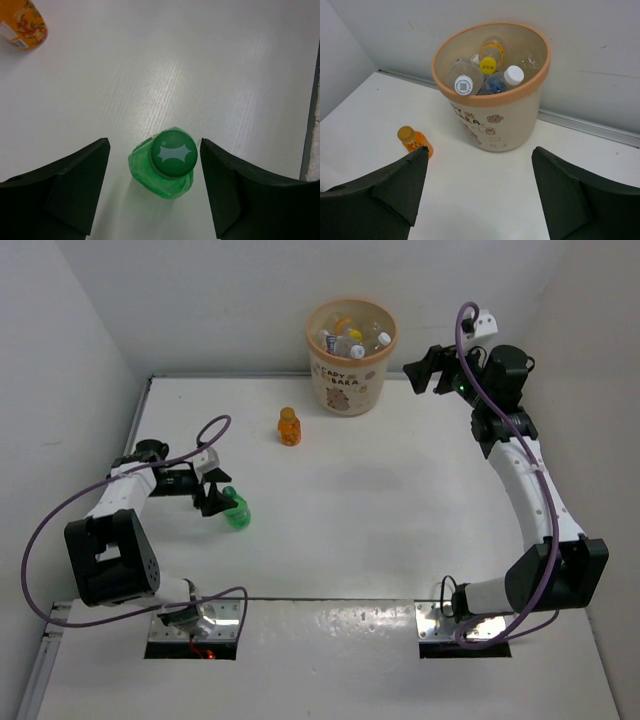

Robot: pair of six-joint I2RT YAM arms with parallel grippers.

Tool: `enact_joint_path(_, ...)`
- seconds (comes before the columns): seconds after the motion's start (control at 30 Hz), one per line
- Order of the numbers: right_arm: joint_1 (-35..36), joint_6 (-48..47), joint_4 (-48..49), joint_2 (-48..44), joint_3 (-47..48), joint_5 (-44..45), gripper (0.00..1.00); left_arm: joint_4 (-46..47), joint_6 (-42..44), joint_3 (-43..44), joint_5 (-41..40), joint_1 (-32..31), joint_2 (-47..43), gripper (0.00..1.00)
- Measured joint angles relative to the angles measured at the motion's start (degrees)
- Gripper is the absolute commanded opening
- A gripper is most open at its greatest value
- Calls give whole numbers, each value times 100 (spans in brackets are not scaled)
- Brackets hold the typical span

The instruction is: Put the plastic bottles in the bin

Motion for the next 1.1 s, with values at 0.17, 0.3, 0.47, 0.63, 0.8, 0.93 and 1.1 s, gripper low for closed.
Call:
enact_joint_path(0.17, 2, -44, -24, 0, 0, 0, 80, 92, -120, 2, 70, -166, 146, 53)
enact_joint_path(0.3, 0, -87, -52, 0, -2, 0, 79, 111, -254, 63, 170, -173, 195, 32)
enact_joint_path(0.47, 2, -166, -92, 0, -44, -2, 76, 92, -535, 450, 188, -225, 291, 7)
enact_joint_path(0.63, 2, -225, -125, -39, -258, 0, 76, 855, -2009, 1891, 15, -745, 457, 0)
enact_joint_path(0.8, 0, -254, -125, -57, -448, 0, 76, 4227, -4546, 2282, -1408, -1753, 232, 0)
enact_joint_path(0.93, 2, -310, -136, -87, -577, 4, 76, 5401, -5676, 3698, -2498, -2527, 1082, 0)
enact_joint_path(1.1, -17, -431, -186, -251, -750, 7, 76, 6719, -7134, 5984, -3307, -2680, 2889, 0)
